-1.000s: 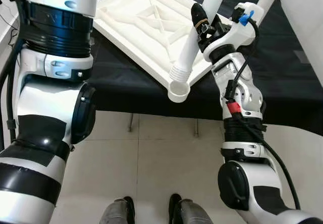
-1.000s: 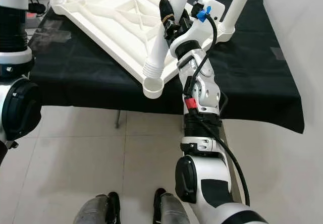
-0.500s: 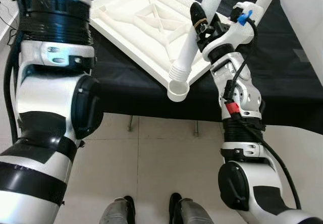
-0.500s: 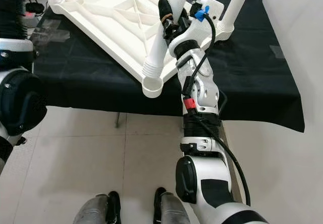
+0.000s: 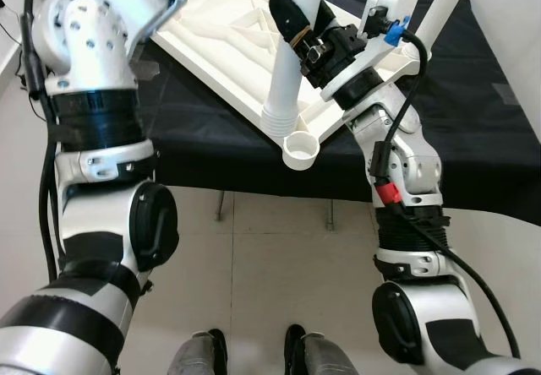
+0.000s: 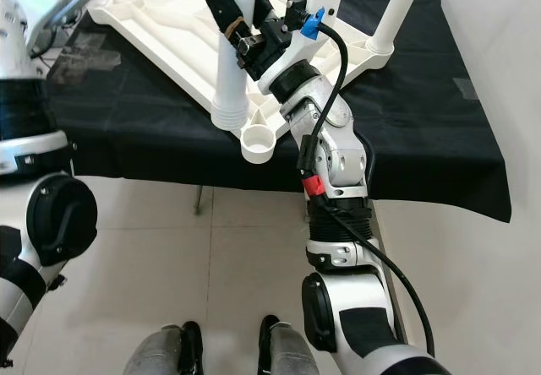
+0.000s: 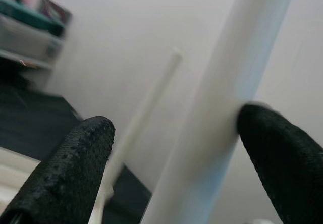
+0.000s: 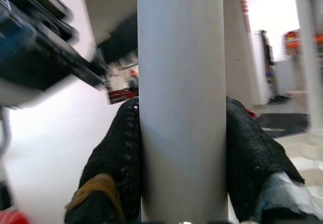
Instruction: Building children table
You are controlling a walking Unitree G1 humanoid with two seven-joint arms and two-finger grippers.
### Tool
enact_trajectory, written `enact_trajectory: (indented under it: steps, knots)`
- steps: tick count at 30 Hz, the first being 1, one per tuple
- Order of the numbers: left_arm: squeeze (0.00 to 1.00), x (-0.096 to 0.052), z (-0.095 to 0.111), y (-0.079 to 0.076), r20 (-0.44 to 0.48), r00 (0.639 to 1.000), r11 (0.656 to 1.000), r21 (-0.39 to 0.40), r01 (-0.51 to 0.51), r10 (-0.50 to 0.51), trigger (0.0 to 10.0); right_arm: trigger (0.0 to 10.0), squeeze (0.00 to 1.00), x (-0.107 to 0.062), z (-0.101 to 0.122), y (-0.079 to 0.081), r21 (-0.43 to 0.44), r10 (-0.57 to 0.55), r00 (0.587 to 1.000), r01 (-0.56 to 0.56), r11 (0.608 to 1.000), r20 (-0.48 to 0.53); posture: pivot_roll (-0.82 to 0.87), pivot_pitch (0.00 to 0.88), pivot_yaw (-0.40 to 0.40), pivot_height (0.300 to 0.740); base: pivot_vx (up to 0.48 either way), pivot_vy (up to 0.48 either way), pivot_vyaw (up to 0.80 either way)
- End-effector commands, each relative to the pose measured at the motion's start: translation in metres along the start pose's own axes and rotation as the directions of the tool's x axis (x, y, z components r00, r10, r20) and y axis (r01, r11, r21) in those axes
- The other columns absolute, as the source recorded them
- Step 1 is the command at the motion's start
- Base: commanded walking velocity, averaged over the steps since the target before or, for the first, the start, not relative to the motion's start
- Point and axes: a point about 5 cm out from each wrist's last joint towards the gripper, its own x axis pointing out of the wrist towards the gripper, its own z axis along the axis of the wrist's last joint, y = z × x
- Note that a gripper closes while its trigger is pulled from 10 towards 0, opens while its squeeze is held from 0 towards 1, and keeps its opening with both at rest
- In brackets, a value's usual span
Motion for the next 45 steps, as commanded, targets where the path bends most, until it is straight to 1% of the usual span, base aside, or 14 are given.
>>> enact_trajectory:
  steps: [1,6,13,14,15,16,20,24,27,29,35,36,42,45]
  knots:
    - [0.0,0.0,0.0,-0.006,-0.019,0.999,0.999,0.013,0.031,-0.031,10.0,10.0,0.0,0.001,0.003,0.008,0.001,0.052,0.999,-0.052,0.999,0.011,-0.01,0.149,-0.025,0.74,0.0,0.0,0.0]
    - [0.0,-0.009,-0.011,-0.016,-0.072,0.992,0.994,0.041,0.104,-0.101,10.0,10.0,0.0,-0.001,0.001,0.016,-0.028,0.116,0.993,-0.116,0.993,-0.01,-0.01,0.115,-0.018,0.74,0.0,0.0,0.0]
    - [0.0,-0.013,-0.009,-0.018,-0.093,0.992,0.991,0.09,0.097,-0.088,10.0,10.0,0.0,-0.004,0.003,0.018,-0.053,0.147,0.989,-0.148,0.988,-0.025,-0.02,0.103,-0.013,0.74,0.0,0.0,0.0]
    - [0.0,-0.013,-0.008,-0.018,-0.096,0.993,0.991,0.102,0.085,-0.075,0.6,10.0,0.0,-0.005,0.002,0.019,-0.06,0.152,0.988,-0.153,0.986,-0.033,-0.01,0.099,-0.01,0.74,0.0,0.0,0.0]
    - [0.0,-0.013,-0.008,-0.018,-0.096,0.993,0.991,0.102,0.085,-0.075,0.6,10.0,0.0,-0.005,0.002,0.019,-0.06,0.152,0.988,-0.153,0.986,-0.033,-0.01,0.099,-0.01,0.74,0.0,0.0,0.0]
    - [0.0,-0.013,-0.007,-0.018,-0.104,0.992,0.99,0.12,0.077,-0.065,0.0,10.0,0.0,-0.006,0.0,0.019,-0.075,0.155,0.987,-0.158,0.985,-0.048,-0.01,0.096,-0.008,0.74,0.0,0.0,0.0]
    - [0.0,-0.012,-0.007,-0.018,-0.114,0.992,0.988,0.139,0.067,-0.051,0.0,10.0,0.0,-0.007,-0.003,0.02,-0.098,0.154,0.986,-0.16,0.982,-0.07,-0.01,0.095,-0.006,0.74,0.0,0.0,0.0]
    - [0.0,-0.013,-0.007,-0.018,-0.148,0.989,0.983,0.178,0.052,-0.026,0.0,10.0,0.0,-0.012,-0.018,0.015,-0.248,0.119,0.977,-0.161,0.955,-0.176,0.0,0.086,-0.001,0.74,0.0,0.0,0.0]
    - [0.0,-0.013,-0.007,-0.018,-0.153,0.988,0.982,0.184,0.05,-0.021,0.0,10.0,0.0,-0.012,-0.02,0.015,-0.27,0.116,0.975,-0.166,0.949,-0.19,0.0,0.086,-0.001,0.74,0.0,0.0,0.0]
    - [0.0,-0.014,-0.007,-0.017,-0.163,0.987,0.98,0.196,0.041,-0.009,0.0,10.0,0.0,-0.013,-0.024,0.013,-0.324,0.101,0.97,-0.17,0.931,-0.219,0.01,0.087,0.004,0.74,0.0,0.0,0.0]
    - [0.0,-0.013,-0.008,-0.018,-0.18,0.984,0.977,0.207,0.042,-0.005,0.0,10.0,0.0,-0.02,-0.036,0.012,-0.36,0.108,0.939,-0.23,0.904,-0.328,0.01,0.087,0.005,0.74,0.0,0.0,0.0]
    - [0.0,-0.012,-0.009,-0.018,-0.183,0.983,0.977,0.206,0.048,-0.01,0.0,10.0,1.0,-0.022,-0.038,0.013,-0.358,0.119,0.927,-0.252,0.899,-0.354,0.01,0.09,0.003,0.74,0.0,0.0,0.0]
    - [0.0,-0.012,-0.012,-0.022,-0.205,0.978,0.975,0.208,0.08,-0.036,0.0,10.0,1.0,-0.025,-0.04,0.01,-0.354,0.125,0.908,-0.279,0.893,-0.399,0.01,0.091,0.003,0.74,0.0,0.0,0.0]
    - [0.0,-0.014,-0.022,-0.028,-0.256,0.965,0.969,0.218,0.117,-0.059,0.0,10.0,1.0,-0.028,-0.046,0.011,-0.322,0.133,0.872,-0.31,0.894,-0.472,0.0,0.097,-0.001,0.74,0.0,0.0,0.0]
